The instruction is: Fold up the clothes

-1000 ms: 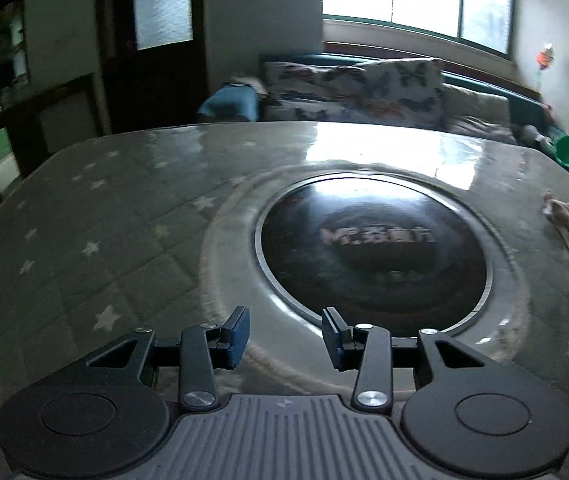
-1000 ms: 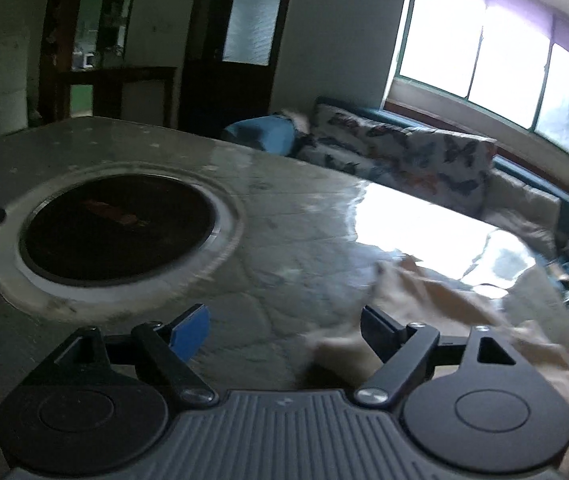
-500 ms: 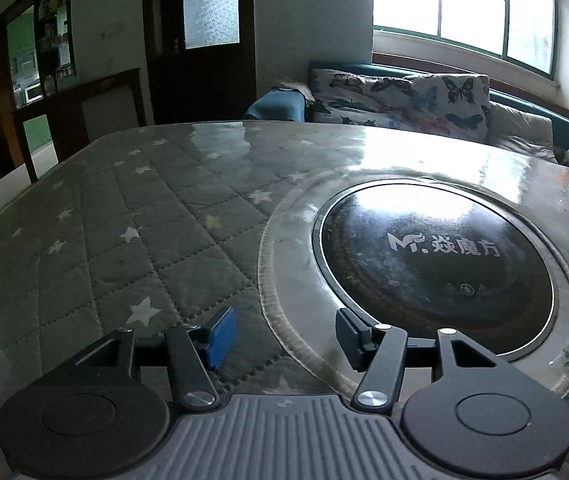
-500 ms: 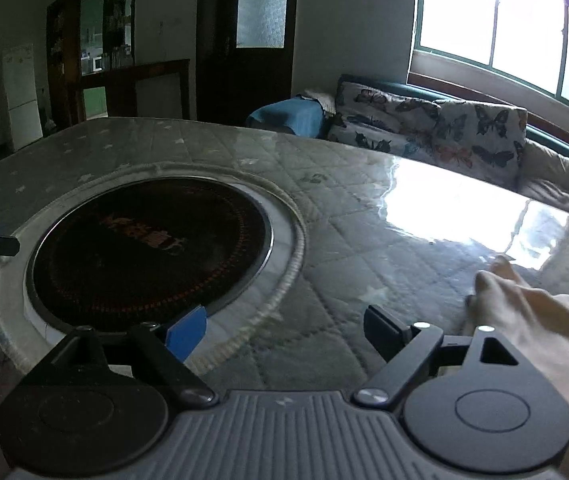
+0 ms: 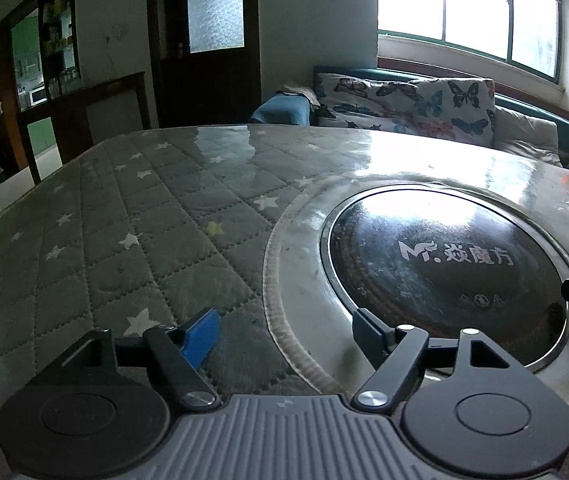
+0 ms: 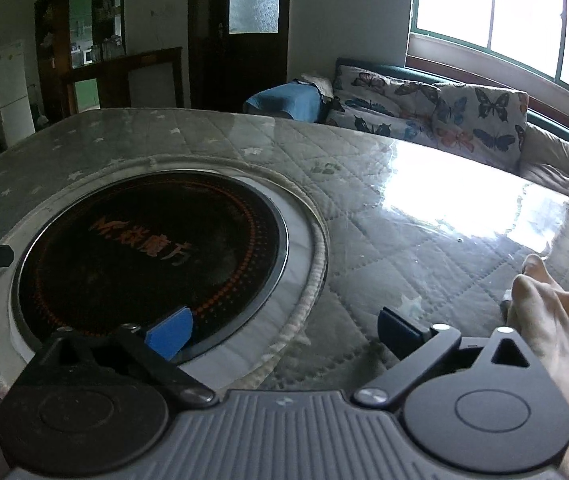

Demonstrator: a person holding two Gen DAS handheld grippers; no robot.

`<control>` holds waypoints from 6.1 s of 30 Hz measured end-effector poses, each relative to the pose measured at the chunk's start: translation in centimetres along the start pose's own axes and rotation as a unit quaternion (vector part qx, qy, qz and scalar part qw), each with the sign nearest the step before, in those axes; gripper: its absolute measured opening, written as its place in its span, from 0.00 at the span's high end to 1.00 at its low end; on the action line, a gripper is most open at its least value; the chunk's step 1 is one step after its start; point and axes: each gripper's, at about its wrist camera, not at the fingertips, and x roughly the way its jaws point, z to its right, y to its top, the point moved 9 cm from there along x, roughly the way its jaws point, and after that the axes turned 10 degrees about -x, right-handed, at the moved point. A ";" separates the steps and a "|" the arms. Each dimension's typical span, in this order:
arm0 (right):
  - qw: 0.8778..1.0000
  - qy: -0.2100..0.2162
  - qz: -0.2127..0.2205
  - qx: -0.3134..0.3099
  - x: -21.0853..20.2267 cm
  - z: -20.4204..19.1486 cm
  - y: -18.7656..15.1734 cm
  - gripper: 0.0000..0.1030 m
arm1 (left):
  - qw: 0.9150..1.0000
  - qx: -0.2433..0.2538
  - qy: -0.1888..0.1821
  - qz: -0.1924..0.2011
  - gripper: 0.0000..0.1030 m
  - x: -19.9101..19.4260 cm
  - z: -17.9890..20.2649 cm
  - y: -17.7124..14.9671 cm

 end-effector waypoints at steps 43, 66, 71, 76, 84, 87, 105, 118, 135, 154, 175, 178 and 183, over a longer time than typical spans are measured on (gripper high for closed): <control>1.000 -0.007 -0.006 -0.010 0.5 -0.3 0.2 0.00 | 1.000 0.005 0.008 -0.017 0.00 0.9 0.0 -0.1; 1.000 -0.004 -0.007 -0.008 0.5 0.0 0.1 0.00 | 1.000 0.006 0.008 -0.017 0.00 0.9 0.0 -0.1; 1.000 -0.004 -0.007 -0.008 0.5 0.0 0.1 0.00 | 1.000 0.006 0.008 -0.017 0.00 0.9 0.0 -0.1; 1.000 -0.004 -0.007 -0.008 0.5 0.0 0.1 0.00 | 1.000 0.005 0.008 -0.017 0.00 0.9 0.0 -0.1; 1.000 -0.004 -0.007 -0.008 0.5 0.0 0.1 0.00 | 1.000 0.005 0.008 -0.017 0.00 0.9 0.0 -0.1; 1.000 -0.004 -0.007 -0.008 0.5 0.0 0.1 0.00 | 1.000 0.005 0.008 -0.017 0.00 0.9 0.0 -0.1; 1.000 -0.004 -0.007 -0.009 0.5 0.0 0.1 0.00 | 1.000 0.006 0.008 -0.017 0.00 0.9 0.1 -0.2; 1.000 -0.004 -0.007 -0.009 0.5 0.0 0.1 0.00 | 1.000 0.006 0.008 -0.017 0.00 0.9 0.1 -0.2; 1.000 -0.004 -0.007 -0.009 0.5 0.0 0.1 0.00 | 1.000 0.006 0.009 -0.017 0.00 0.9 0.1 -0.2; 1.000 -0.004 -0.007 -0.009 0.5 0.0 0.0 0.00 | 1.000 0.006 0.009 -0.017 0.00 0.9 0.1 -0.2; 1.000 -0.003 -0.007 -0.009 0.6 0.0 0.0 0.00 | 1.000 0.006 0.008 -0.017 0.00 1.0 0.2 -0.3; 1.000 -0.003 -0.007 -0.009 0.6 0.0 0.0 0.00 | 1.000 0.006 0.008 -0.017 0.00 1.0 0.1 -0.2; 1.000 -0.003 -0.007 -0.009 0.6 0.0 0.0 0.00 | 1.000 0.006 0.009 -0.017 0.00 1.0 0.1 -0.3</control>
